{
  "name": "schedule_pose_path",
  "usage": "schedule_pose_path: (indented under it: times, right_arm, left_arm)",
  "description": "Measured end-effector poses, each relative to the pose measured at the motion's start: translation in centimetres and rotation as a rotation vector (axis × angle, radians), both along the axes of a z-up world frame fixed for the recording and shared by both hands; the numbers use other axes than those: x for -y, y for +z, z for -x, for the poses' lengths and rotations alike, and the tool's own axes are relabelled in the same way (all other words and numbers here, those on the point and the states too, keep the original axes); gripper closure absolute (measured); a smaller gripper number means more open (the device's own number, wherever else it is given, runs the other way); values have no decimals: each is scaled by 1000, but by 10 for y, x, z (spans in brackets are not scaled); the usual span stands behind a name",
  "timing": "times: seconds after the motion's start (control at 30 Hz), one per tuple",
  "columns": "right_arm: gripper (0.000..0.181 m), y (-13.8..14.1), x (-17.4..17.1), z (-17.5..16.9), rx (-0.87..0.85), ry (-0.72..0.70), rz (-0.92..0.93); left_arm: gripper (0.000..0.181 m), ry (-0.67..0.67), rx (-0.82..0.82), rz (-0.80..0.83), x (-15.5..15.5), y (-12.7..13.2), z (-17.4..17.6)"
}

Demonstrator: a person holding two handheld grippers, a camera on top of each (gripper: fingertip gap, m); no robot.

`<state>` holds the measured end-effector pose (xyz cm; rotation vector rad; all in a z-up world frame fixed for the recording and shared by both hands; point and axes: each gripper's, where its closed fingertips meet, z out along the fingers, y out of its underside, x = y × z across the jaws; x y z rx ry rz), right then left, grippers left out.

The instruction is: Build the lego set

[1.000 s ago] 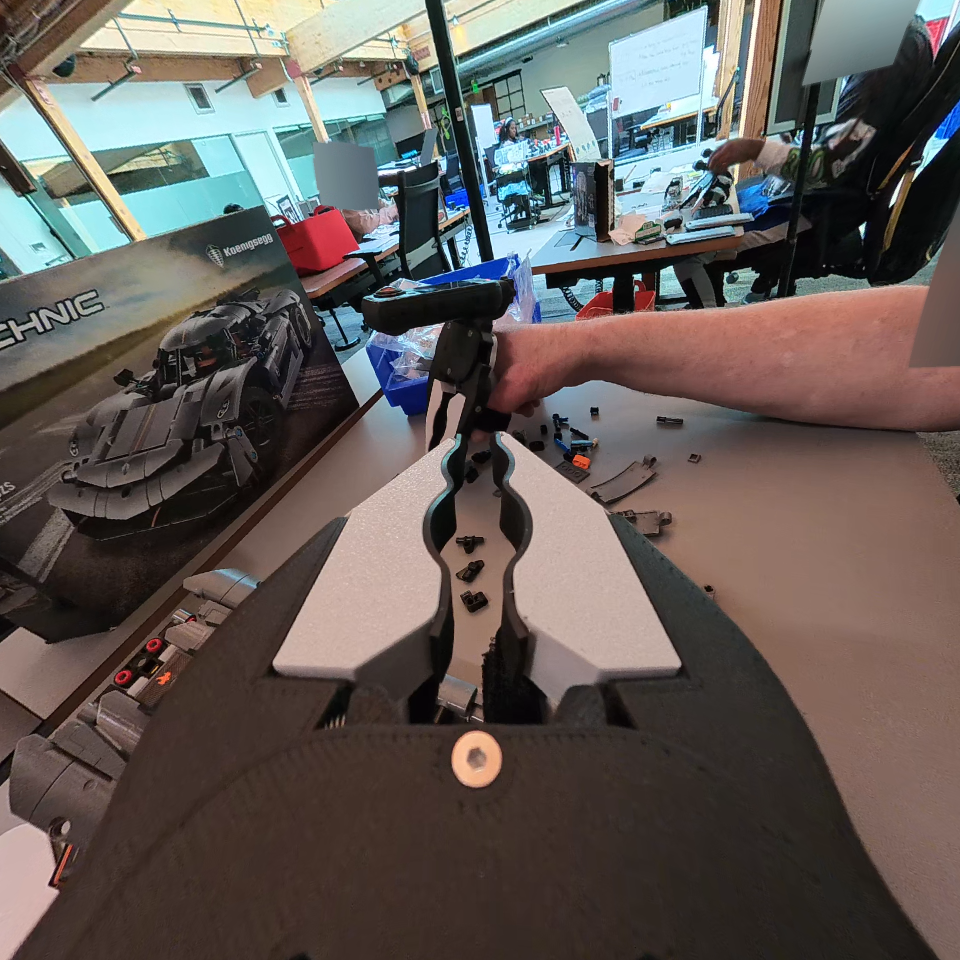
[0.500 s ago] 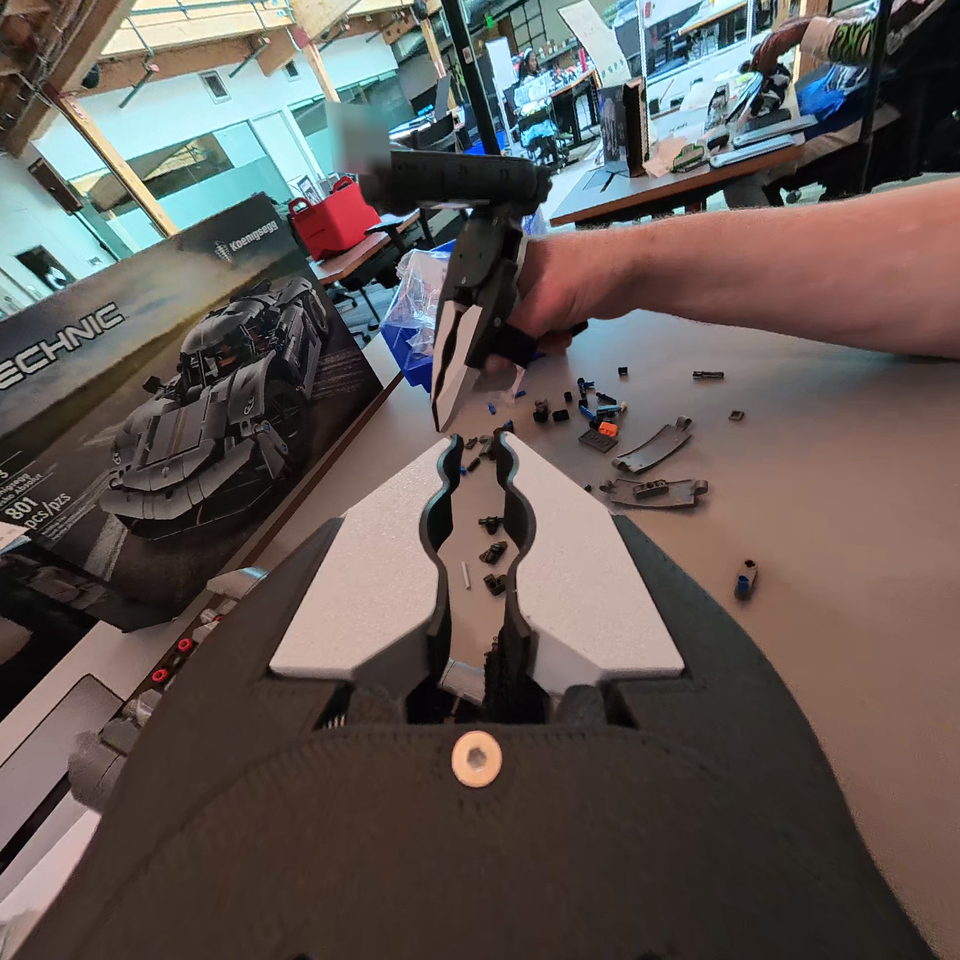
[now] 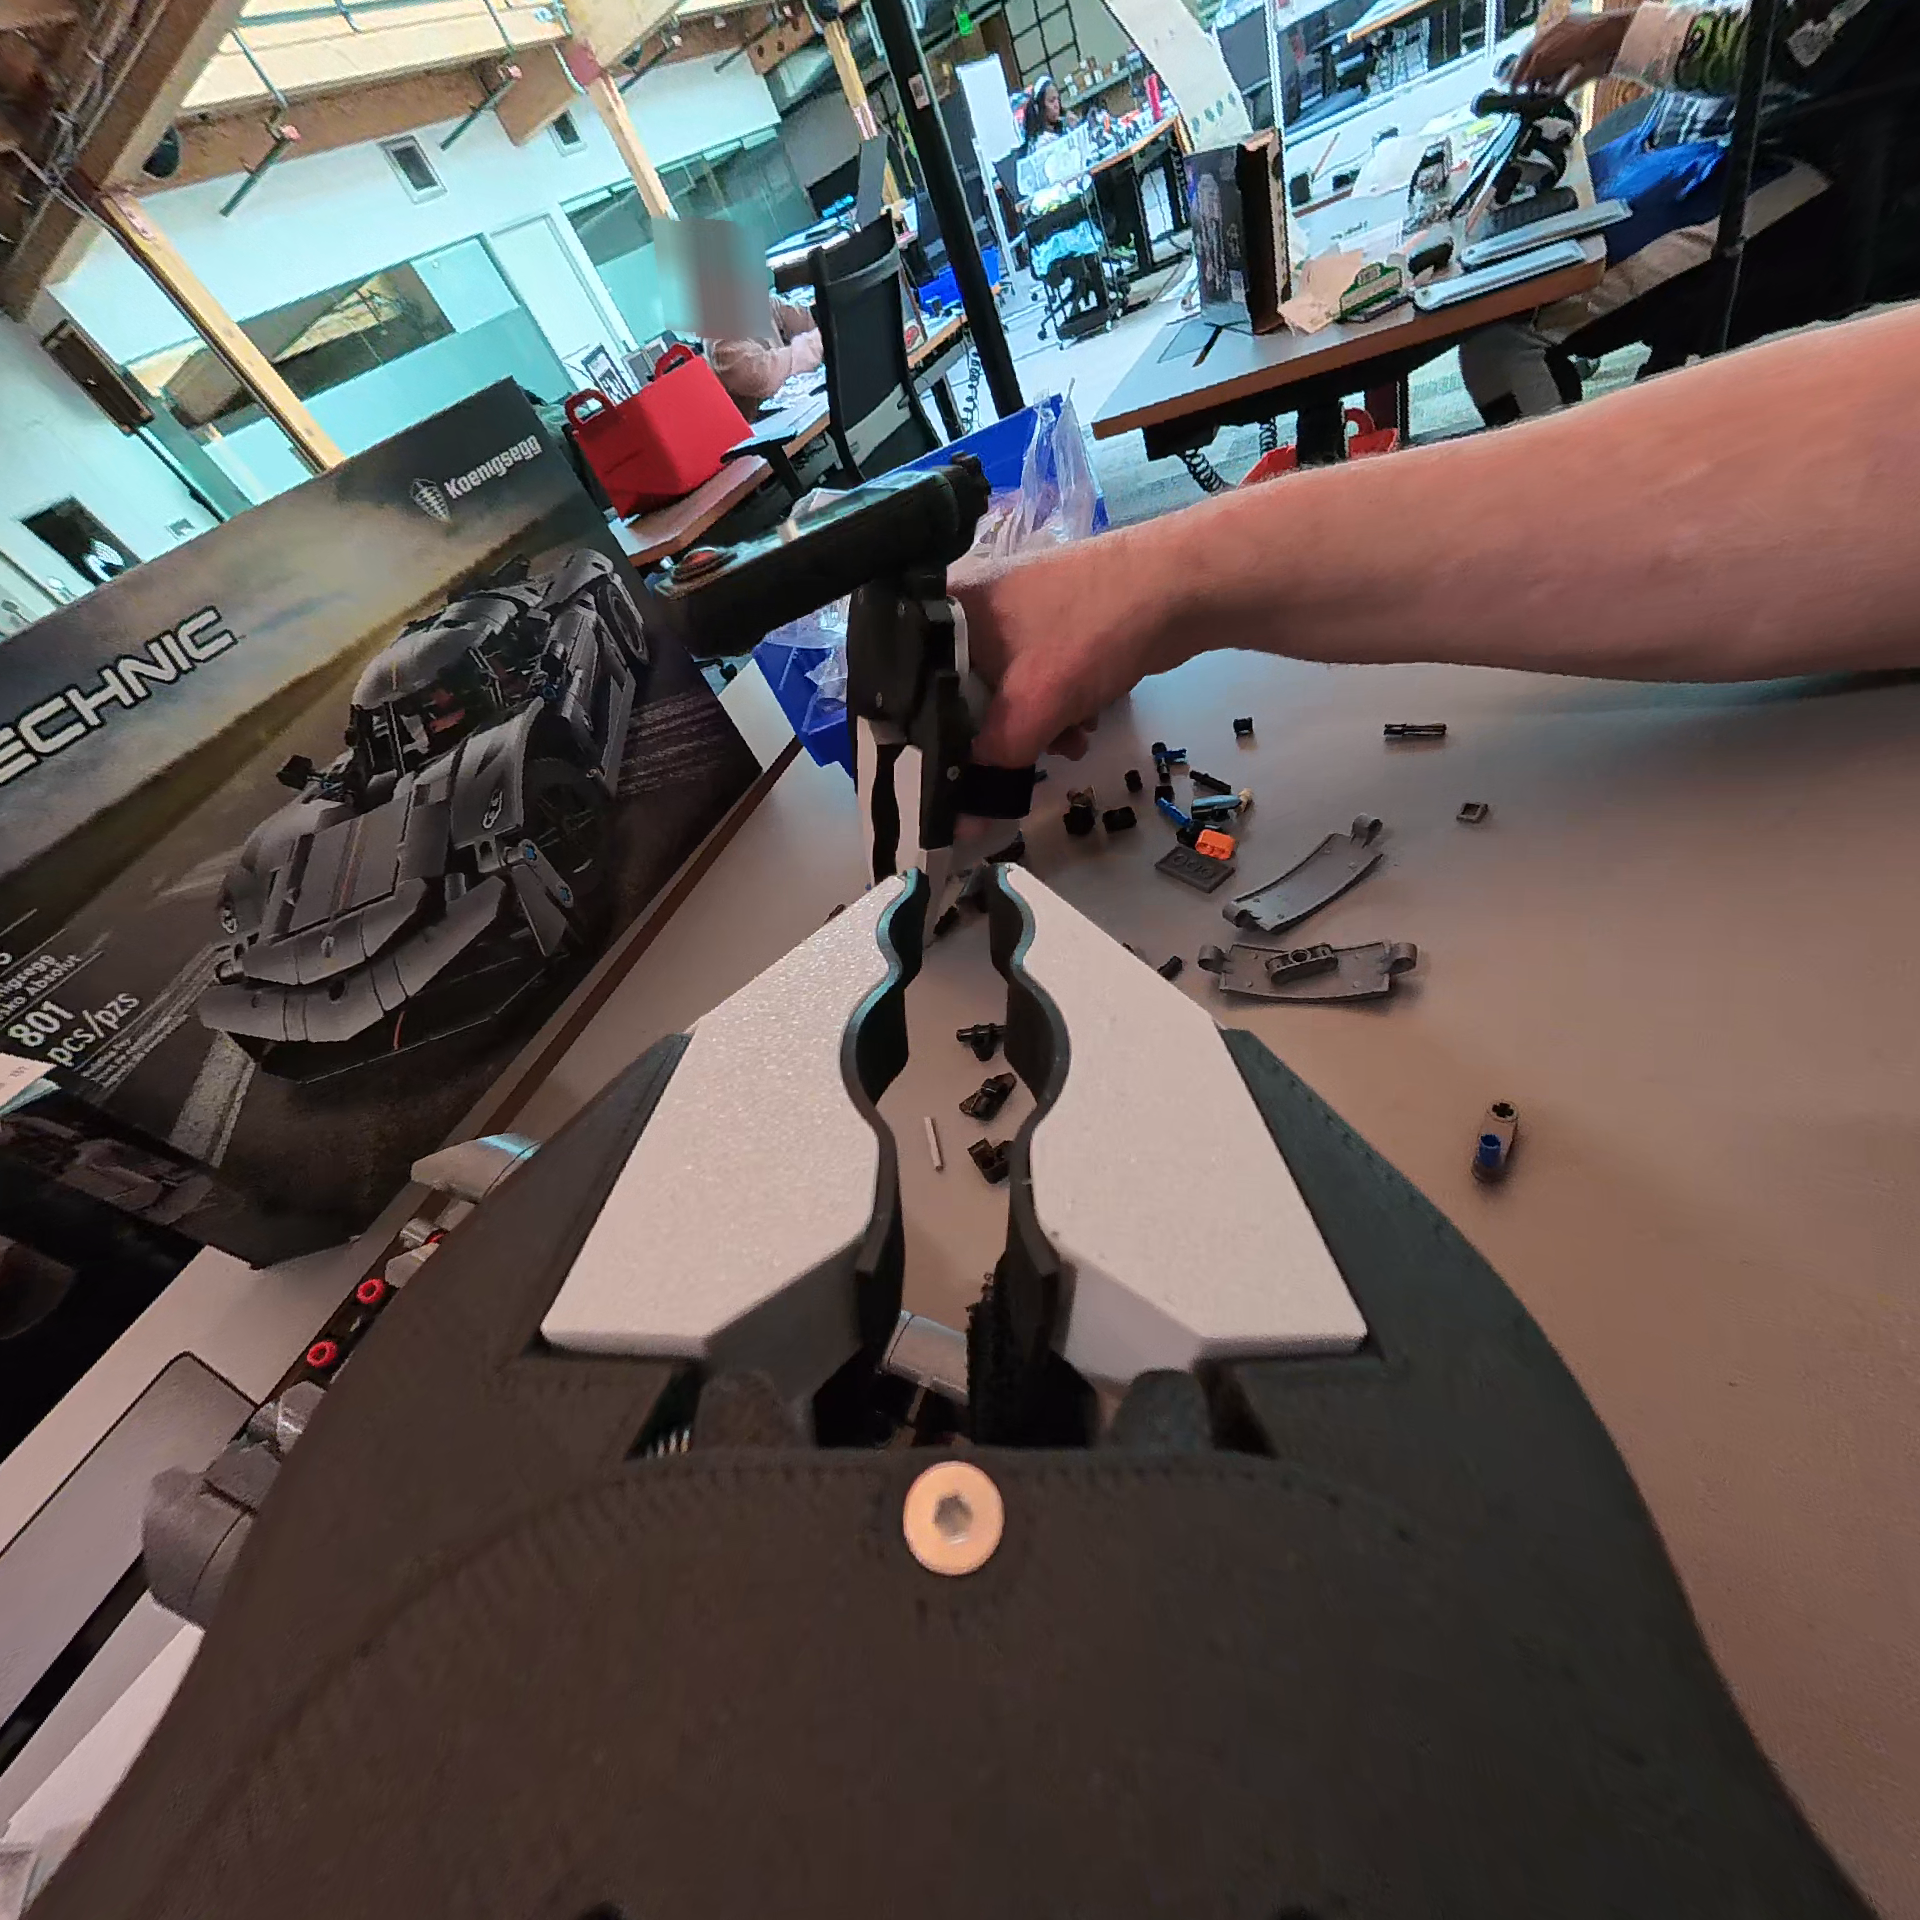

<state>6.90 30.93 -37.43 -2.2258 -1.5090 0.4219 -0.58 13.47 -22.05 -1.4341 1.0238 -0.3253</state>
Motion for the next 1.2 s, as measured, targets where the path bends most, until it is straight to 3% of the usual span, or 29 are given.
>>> schedule_pose_path:
  times: [0.37, 0.7, 0.8, 1.2]
  right_arm:
    - [180, -1, -2, 0, 1, 46, 8]
    - [179, 11, 2, 1, -16, 87, -3]
    - [170, 3, 4, 2, 31, 110, 16]
    - [180, -1, 8, 5, 28, 138, 48]
  left_arm:
    - [172, 1, -3, 9, -2, -3, 0]
    - [172, 1, -2, 7, -2, -2, 1]
    - [172, 2, -4, 9, -2, -3, 1]
    - [172, 4, -9, 9, -2, -4, 1]
